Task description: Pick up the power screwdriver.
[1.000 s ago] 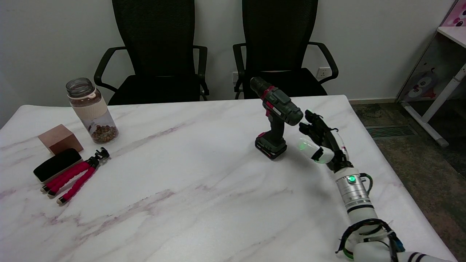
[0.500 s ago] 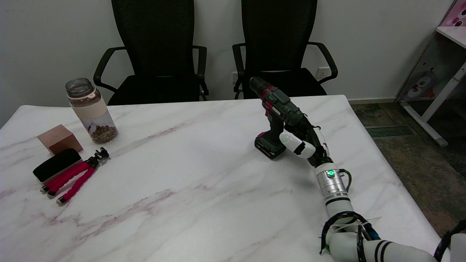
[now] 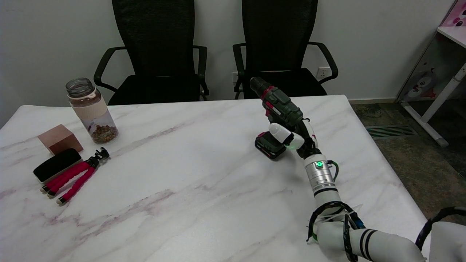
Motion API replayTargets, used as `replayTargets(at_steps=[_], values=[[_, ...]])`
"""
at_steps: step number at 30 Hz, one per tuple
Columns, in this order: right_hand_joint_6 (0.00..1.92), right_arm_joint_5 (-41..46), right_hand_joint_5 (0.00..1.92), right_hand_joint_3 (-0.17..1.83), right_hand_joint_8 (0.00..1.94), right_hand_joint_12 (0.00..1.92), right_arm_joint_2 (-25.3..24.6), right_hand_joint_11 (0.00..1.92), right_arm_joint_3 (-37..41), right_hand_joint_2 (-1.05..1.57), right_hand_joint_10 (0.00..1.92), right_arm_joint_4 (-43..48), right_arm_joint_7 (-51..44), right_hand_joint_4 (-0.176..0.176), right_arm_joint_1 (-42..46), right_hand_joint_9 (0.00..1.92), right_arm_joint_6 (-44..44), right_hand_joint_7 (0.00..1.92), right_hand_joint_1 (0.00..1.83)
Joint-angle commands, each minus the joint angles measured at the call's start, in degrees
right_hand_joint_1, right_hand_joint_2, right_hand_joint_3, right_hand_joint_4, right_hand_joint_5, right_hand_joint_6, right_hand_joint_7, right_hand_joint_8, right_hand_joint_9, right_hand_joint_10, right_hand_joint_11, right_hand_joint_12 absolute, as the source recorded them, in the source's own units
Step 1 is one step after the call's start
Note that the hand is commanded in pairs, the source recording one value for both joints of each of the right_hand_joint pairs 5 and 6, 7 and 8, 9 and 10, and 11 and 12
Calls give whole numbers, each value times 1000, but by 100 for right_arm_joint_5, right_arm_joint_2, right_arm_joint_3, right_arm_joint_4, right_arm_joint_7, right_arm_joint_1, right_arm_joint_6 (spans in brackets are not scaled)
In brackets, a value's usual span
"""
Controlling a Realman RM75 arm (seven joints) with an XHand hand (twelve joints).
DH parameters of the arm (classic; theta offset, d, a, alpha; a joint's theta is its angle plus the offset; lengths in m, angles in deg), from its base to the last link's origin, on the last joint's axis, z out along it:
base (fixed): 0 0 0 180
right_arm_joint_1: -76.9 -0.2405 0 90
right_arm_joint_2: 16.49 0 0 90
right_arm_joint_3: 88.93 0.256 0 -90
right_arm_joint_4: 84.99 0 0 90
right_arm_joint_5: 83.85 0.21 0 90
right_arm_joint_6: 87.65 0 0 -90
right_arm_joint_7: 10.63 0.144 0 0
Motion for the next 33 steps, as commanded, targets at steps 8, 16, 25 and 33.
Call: replayTargets(at_steps=[8,16,25,33], values=[[137,-17,137,685,137,379,-77,379,-224,26,322,156,16,-12,-486,322,324,137,745],[131,-17,131,627,131,364,-76,364,-244,90,326,120,16,-23,-514,326,384,131,762],[136,-17,136,614,136,442,-67,442,-278,183,364,120,16,-30,-556,364,463,136,781],[140,-17,140,637,140,959,-67,959,-278,286,576,112,34,-38,-565,576,509,140,803]])
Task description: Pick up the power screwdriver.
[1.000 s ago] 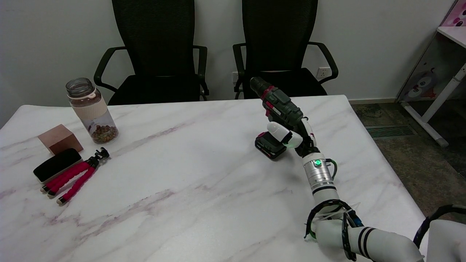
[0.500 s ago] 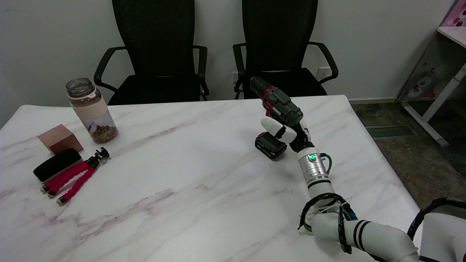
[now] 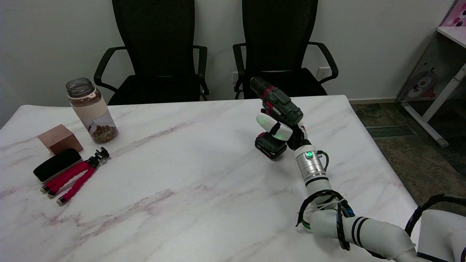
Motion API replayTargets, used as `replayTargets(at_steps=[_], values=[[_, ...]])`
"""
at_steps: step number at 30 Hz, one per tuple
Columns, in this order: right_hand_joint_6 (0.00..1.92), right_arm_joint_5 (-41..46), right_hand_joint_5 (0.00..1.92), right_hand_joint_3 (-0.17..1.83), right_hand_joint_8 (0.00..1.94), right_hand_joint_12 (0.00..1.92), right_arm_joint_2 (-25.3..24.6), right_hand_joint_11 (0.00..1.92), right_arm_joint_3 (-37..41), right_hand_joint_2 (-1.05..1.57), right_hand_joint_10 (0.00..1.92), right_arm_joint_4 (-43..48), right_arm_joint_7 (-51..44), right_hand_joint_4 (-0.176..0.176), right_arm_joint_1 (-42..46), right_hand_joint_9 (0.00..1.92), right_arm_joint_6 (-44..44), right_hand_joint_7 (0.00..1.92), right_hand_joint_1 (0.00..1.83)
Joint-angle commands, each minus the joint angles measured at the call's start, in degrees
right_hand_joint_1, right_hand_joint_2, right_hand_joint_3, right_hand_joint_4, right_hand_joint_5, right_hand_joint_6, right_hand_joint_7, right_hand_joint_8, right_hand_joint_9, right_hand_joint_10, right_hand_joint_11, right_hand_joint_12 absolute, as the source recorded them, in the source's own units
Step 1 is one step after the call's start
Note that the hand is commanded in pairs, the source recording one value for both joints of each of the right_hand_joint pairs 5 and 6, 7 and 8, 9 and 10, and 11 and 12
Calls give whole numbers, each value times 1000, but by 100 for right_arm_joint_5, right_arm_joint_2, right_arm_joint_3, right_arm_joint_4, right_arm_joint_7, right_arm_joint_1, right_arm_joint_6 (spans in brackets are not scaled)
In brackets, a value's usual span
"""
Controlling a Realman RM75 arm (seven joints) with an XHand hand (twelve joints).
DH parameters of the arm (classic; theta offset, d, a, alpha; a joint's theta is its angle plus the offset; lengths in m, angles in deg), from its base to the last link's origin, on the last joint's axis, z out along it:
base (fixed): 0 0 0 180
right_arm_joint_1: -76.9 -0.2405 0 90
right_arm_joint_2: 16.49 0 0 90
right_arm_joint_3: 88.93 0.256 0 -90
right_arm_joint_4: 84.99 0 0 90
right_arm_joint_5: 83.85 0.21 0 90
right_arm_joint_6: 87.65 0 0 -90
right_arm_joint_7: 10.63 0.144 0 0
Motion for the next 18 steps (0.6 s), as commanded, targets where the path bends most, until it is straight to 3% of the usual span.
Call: replayTargets(at_steps=[1,7,13,16,18], values=[[142,-2,142,642,142,1009,0,1009,-36,309,601,-9,17,-39,-74,601,130,142,808],[159,15,159,675,159,1220,0,1220,-36,409,731,-9,37,-51,-98,731,185,159,828],[189,27,189,710,189,1649,0,1649,-36,463,1296,-9,44,-61,-109,1296,201,189,836],[236,42,236,703,236,1695,0,1695,-26,496,1443,-9,44,-68,-116,1443,201,236,837],[370,42,370,709,370,1702,0,1702,-19,519,1473,-9,44,-76,-118,1473,201,370,835]])
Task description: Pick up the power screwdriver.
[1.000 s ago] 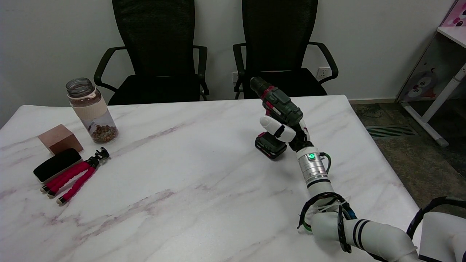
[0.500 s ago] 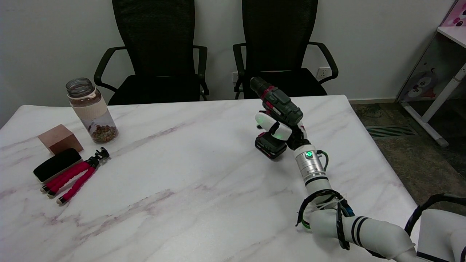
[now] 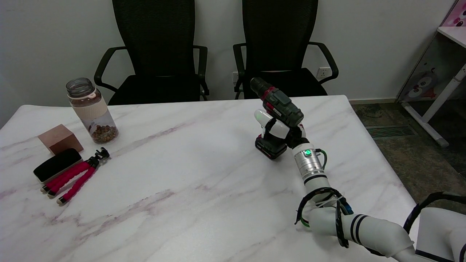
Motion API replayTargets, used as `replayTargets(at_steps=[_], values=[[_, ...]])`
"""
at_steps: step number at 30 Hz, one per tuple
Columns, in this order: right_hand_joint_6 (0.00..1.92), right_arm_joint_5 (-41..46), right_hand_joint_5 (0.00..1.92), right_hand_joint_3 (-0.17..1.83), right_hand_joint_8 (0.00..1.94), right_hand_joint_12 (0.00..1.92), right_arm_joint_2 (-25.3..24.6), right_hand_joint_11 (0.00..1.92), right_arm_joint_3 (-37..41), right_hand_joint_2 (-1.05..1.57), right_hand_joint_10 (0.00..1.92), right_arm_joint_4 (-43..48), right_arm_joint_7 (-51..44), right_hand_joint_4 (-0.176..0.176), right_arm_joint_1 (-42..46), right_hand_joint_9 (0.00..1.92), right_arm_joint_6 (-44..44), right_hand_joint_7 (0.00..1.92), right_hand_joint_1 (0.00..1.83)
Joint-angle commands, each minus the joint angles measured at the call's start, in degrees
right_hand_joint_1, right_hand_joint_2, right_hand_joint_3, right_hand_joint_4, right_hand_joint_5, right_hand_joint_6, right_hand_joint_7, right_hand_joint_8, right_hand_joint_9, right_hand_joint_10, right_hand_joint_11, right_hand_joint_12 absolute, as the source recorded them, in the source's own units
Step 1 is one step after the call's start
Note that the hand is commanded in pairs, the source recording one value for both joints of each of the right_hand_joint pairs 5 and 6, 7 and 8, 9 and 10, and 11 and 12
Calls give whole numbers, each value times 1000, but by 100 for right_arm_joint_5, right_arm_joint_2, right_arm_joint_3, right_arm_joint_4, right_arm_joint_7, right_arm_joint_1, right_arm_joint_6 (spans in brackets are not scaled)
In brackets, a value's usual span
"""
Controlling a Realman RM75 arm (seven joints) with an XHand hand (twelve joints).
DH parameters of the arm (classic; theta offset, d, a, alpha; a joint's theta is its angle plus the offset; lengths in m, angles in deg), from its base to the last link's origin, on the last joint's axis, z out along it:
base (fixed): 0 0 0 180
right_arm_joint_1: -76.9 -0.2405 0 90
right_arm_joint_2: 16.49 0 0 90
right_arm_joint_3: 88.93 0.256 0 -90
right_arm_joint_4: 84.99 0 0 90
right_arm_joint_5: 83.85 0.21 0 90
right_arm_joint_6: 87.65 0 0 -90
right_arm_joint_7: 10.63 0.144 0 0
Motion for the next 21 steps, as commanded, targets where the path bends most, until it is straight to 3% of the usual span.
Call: replayTargets(at_steps=[1,4,7,9,10,11,13,14,15,18,21], values=[[413,33,413,710,413,1704,1,1704,7,527,1478,-3,13,-77,-42,1478,73,413,836],[542,33,542,705,542,1707,1,1707,7,566,1486,-3,-4,-74,-62,1486,73,542,835],[887,33,887,698,887,1709,1,1709,-2,617,1510,-5,6,-58,-80,1510,73,887,831],[972,33,972,701,972,1712,1,1712,-2,635,1547,-12,13,-42,-87,1547,73,972,825],[1018,33,1018,715,1018,1714,1,1714,1,638,1569,-14,13,-64,-87,1569,73,1018,829],[1092,33,1092,719,1092,1717,1,1717,7,647,1600,-20,13,-3,-87,1600,73,1092,826],[1186,33,1186,718,1186,1725,1,1725,15,673,1667,-31,13,21,-95,1667,71,1186,814],[1238,33,1238,721,1238,1729,1,1729,18,682,1685,-40,13,107,-96,1685,63,1238,813],[1304,33,1304,725,1304,1732,1,1732,27,690,1702,-60,13,134,-96,1702,49,1304,811],[1452,31,1452,741,1452,1776,62,1776,42,707,1773,-257,-16,170,-107,1773,20,1452,804],[1584,-4,1584,744,1584,1854,207,1854,25,736,1835,-580,-33,176,-147,1835,74,1584,794]])
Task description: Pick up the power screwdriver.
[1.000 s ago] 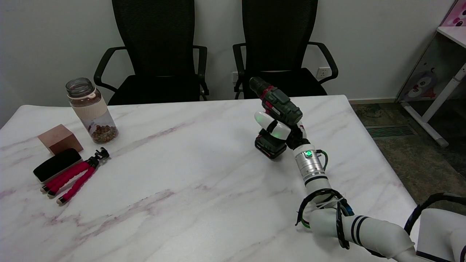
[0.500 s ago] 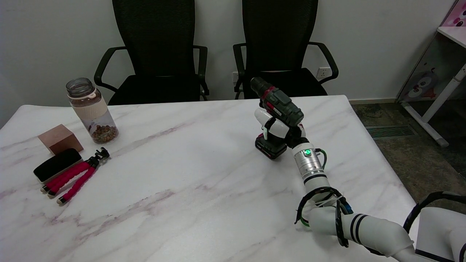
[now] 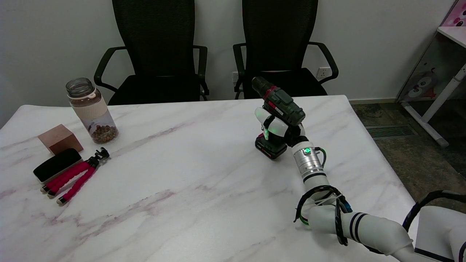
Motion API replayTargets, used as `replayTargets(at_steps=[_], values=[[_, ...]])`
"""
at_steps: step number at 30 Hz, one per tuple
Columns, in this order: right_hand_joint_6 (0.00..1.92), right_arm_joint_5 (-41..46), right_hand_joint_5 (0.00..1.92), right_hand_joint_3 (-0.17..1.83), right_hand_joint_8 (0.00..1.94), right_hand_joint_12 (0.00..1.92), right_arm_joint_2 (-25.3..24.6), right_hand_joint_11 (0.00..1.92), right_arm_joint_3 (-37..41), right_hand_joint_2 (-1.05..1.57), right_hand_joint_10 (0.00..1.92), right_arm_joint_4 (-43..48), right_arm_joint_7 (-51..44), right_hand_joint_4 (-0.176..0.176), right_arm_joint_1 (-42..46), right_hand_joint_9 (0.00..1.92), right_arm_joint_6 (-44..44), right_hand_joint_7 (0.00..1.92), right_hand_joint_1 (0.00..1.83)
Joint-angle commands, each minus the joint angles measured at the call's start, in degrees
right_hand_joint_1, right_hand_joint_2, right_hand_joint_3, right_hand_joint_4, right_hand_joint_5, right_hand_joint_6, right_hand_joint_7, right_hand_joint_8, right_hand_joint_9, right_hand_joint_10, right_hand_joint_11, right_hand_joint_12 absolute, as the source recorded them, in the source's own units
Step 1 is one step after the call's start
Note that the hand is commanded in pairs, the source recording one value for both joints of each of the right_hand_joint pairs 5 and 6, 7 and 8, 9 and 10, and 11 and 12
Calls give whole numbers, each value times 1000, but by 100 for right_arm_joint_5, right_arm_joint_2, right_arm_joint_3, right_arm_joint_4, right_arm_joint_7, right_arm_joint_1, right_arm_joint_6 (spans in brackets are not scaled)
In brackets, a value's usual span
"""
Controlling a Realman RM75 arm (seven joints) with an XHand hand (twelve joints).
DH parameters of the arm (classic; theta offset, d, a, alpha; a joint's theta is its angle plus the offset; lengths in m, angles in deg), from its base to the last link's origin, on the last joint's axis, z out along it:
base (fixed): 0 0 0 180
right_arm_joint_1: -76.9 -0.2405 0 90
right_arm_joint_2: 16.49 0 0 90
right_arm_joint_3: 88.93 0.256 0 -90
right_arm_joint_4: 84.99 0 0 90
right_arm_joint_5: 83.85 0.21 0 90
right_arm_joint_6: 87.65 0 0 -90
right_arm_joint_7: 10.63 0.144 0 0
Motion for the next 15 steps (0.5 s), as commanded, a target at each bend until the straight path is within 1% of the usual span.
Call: replayTargets(at_steps=[1,4,9,15], values=[[1619,-35,1619,743,1619,1875,264,1875,-14,747,1855,-668,-41,176,-121,1855,23,1619,792],[1675,-87,1675,754,1675,1920,388,1920,-50,759,1892,-911,-41,176,-193,1892,66,1675,791],[1741,-263,1741,757,1741,1920,550,1920,-50,771,1920,-1185,-41,176,-341,1920,172,1741,792],[1768,-345,1768,759,1768,1920,764,1920,-50,774,1920,-1584,-41,176,-482,1920,173,1768,792]])
